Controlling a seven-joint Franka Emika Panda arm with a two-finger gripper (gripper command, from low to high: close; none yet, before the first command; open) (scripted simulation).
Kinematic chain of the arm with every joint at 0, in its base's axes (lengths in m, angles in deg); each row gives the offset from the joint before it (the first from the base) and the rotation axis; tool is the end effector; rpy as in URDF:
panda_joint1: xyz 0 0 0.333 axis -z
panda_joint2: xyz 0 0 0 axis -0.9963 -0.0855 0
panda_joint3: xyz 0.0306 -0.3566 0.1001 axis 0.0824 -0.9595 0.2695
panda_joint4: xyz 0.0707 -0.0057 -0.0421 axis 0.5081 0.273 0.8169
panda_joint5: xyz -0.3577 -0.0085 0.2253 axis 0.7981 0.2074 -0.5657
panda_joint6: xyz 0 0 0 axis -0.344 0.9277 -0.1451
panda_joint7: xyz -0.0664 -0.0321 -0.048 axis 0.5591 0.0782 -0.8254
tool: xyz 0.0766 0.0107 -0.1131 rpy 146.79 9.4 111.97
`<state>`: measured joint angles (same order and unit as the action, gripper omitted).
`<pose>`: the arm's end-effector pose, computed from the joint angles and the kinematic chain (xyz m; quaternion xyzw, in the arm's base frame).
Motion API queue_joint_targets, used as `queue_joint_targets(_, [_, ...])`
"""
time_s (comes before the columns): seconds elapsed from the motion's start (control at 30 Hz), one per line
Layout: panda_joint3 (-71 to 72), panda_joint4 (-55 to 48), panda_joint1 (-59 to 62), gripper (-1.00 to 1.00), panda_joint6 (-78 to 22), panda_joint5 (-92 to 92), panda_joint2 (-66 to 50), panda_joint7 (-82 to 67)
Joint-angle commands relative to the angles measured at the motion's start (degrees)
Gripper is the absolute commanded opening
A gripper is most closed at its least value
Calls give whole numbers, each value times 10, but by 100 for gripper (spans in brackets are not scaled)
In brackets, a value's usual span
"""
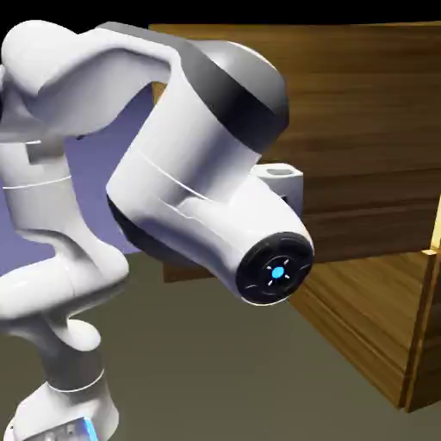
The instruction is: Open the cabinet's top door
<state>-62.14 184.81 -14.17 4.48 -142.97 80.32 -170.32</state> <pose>0.2023 -0.3216 0.6268 -0.6669 -0.2347 -0.3059 0.6376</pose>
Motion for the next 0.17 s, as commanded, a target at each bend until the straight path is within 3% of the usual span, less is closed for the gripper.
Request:
queue_joint_targets(0.0, [0, -21, -1, -100, -9, 6, -18, -5])
queue_joint_targets(0.13, [2, -84, -3, -100, -37, 21, -69, -19])
